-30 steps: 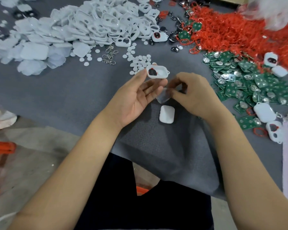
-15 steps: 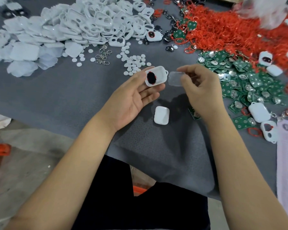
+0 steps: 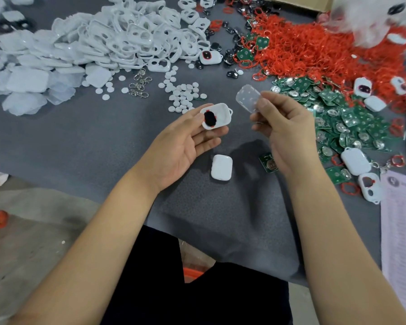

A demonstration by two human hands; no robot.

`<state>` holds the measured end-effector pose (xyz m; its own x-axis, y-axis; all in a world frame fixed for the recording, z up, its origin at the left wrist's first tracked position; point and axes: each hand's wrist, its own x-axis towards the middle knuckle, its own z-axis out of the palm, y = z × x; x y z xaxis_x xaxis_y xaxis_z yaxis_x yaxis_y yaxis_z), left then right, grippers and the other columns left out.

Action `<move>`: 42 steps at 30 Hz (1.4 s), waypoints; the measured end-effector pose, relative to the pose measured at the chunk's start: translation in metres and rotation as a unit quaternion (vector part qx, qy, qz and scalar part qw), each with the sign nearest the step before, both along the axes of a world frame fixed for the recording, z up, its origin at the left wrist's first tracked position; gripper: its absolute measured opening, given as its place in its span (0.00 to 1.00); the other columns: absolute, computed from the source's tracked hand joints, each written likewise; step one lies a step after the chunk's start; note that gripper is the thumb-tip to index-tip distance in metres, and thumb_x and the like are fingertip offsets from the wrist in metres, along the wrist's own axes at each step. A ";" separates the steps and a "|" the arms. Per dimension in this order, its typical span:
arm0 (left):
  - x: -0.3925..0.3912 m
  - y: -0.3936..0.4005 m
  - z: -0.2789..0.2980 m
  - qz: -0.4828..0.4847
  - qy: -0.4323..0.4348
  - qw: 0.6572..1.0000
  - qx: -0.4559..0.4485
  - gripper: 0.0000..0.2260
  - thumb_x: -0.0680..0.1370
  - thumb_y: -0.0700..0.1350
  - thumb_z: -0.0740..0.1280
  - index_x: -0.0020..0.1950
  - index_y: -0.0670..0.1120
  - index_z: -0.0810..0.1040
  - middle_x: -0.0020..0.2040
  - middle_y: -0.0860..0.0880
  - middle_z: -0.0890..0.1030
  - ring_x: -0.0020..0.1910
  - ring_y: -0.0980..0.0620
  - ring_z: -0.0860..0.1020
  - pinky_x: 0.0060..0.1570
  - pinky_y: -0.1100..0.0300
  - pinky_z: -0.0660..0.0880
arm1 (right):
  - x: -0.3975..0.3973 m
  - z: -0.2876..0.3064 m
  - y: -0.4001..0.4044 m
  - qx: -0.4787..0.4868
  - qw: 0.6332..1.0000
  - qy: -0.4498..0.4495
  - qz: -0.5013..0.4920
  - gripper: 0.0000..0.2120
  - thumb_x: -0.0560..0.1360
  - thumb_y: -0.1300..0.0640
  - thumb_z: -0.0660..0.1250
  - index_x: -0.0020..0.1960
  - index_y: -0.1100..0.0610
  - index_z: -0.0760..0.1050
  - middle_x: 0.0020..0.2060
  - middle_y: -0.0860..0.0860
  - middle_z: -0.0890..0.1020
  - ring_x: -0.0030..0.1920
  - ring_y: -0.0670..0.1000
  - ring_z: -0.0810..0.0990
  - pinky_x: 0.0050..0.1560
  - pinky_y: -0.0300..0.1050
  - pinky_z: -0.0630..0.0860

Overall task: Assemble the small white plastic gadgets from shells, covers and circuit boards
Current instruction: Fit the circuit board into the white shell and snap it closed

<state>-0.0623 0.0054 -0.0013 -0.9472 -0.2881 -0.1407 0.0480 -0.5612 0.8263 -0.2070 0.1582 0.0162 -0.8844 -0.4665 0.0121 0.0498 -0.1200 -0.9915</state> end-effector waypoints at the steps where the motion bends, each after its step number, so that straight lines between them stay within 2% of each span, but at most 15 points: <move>1: 0.000 0.000 0.000 -0.001 0.001 1.000 -0.002 0.16 0.88 0.45 0.56 0.75 0.44 0.71 0.67 0.45 0.82 0.62 0.48 0.83 0.59 0.58 0.79 | 0.001 0.001 0.000 -0.006 1.000 -0.006 0.005 0.04 0.82 0.65 0.68 0.55 0.59 0.80 0.38 0.50 0.85 0.38 0.47 0.83 0.39 0.40 0.79; 5: 0.000 0.000 -0.002 -0.004 0.006 1.000 -0.005 0.17 0.88 0.45 0.57 0.75 0.45 0.72 0.68 0.45 0.82 0.63 0.48 0.82 0.59 0.58 0.79 | 0.003 0.003 0.000 -0.025 0.999 -0.032 0.013 0.06 0.82 0.67 0.66 0.50 0.58 0.79 0.38 0.51 0.84 0.40 0.49 0.83 0.41 0.41 0.80; 8: -0.001 -0.001 -0.003 -0.006 0.005 1.000 -0.005 0.17 0.88 0.46 0.57 0.75 0.45 0.72 0.68 0.45 0.81 0.63 0.48 0.82 0.59 0.58 0.79 | 0.002 0.004 0.000 -0.039 0.997 -0.069 0.017 0.08 0.82 0.69 0.63 0.48 0.58 0.75 0.38 0.52 0.81 0.38 0.48 0.80 0.38 0.40 0.79; 11: -0.001 -0.001 -0.003 -0.006 0.001 1.000 -0.006 0.17 0.88 0.45 0.56 0.76 0.44 0.71 0.69 0.45 0.81 0.64 0.48 0.82 0.59 0.58 0.79 | 0.002 0.005 0.002 -0.045 0.994 -0.095 0.030 0.10 0.82 0.67 0.62 0.48 0.55 0.77 0.37 0.49 0.79 0.36 0.46 0.78 0.34 0.40 0.77; 14: 0.000 -0.001 -0.005 -0.010 -0.001 1.000 -0.021 0.18 0.88 0.43 0.55 0.77 0.42 0.70 0.69 0.44 0.81 0.65 0.46 0.81 0.60 0.58 0.79 | 0.006 0.005 0.001 -0.018 0.999 -0.033 0.033 0.10 0.81 0.63 0.65 0.48 0.51 0.81 0.35 0.49 0.80 0.34 0.46 0.76 0.30 0.39 0.74; 17: 0.000 0.000 -0.006 -0.006 -0.007 0.999 -0.038 0.17 0.88 0.38 0.53 0.76 0.42 0.70 0.66 0.43 0.83 0.65 0.44 0.82 0.61 0.56 0.79 | 0.014 0.004 -0.004 0.013 0.995 0.094 0.025 0.07 0.81 0.61 0.68 0.52 0.52 0.84 0.34 0.51 0.79 0.32 0.48 0.75 0.27 0.43 0.73; 19: 0.000 0.002 -0.006 -0.006 -0.013 0.998 -0.060 0.17 0.88 0.37 0.53 0.75 0.42 0.71 0.65 0.43 0.83 0.65 0.44 0.82 0.61 0.57 0.79 | 0.018 0.003 -0.007 0.045 0.986 0.159 0.015 0.07 0.82 0.61 0.68 0.55 0.54 0.84 0.32 0.46 0.80 0.29 0.47 0.73 0.28 0.44 0.72; 21: 0.001 0.004 -0.005 -0.012 -0.012 0.996 -0.085 0.17 0.88 0.36 0.53 0.74 0.45 0.72 0.65 0.43 0.83 0.66 0.45 0.82 0.61 0.57 0.79 | 0.021 0.002 -0.011 0.074 0.978 0.195 0.009 0.07 0.81 0.61 0.68 0.55 0.56 0.85 0.33 0.40 0.82 0.30 0.41 0.74 0.32 0.38 0.71; 23: 0.001 0.006 -0.004 -0.015 -0.007 0.995 -0.103 0.17 0.88 0.36 0.53 0.72 0.46 0.74 0.65 0.44 0.83 0.66 0.46 0.81 0.62 0.58 0.78 | 0.024 0.002 -0.014 0.089 0.976 0.200 0.015 0.06 0.80 0.63 0.70 0.54 0.58 0.84 0.38 0.42 0.84 0.35 0.39 0.78 0.38 0.33 0.73; 26: 0.000 0.007 -0.006 -0.010 -0.007 0.993 -0.116 0.16 0.87 0.36 0.57 0.74 0.43 0.73 0.67 0.43 0.82 0.66 0.45 0.81 0.62 0.58 0.78 | 0.027 0.002 -0.015 0.111 0.973 0.201 0.033 0.05 0.78 0.64 0.71 0.51 0.57 0.84 0.41 0.46 0.85 0.39 0.40 0.81 0.44 0.34 0.76; 31: 0.002 0.006 -0.008 -0.013 0.006 0.991 -0.131 0.18 0.84 0.37 0.63 0.74 0.44 0.72 0.65 0.45 0.83 0.66 0.45 0.81 0.62 0.58 0.78 | 0.027 0.002 -0.015 0.132 0.967 0.214 0.041 0.05 0.78 0.62 0.72 0.49 0.53 0.84 0.40 0.45 0.86 0.39 0.41 0.82 0.44 0.36 0.77; 38: 0.002 0.007 -0.008 -0.003 0.005 0.991 -0.133 0.20 0.82 0.37 0.64 0.74 0.45 0.72 0.62 0.47 0.85 0.65 0.46 0.82 0.62 0.58 0.78 | 0.025 0.001 -0.015 0.137 0.968 0.210 0.031 0.05 0.78 0.63 0.71 0.49 0.54 0.84 0.41 0.45 0.86 0.40 0.42 0.82 0.44 0.36 0.78; 42: 0.003 0.007 -0.008 -0.003 -0.003 0.990 -0.144 0.20 0.84 0.33 0.62 0.76 0.41 0.70 0.62 0.46 0.85 0.64 0.46 0.82 0.62 0.58 0.78 | 0.024 0.000 -0.015 0.137 0.968 0.208 0.035 0.05 0.78 0.63 0.71 0.50 0.55 0.84 0.41 0.46 0.86 0.41 0.43 0.83 0.45 0.38 0.79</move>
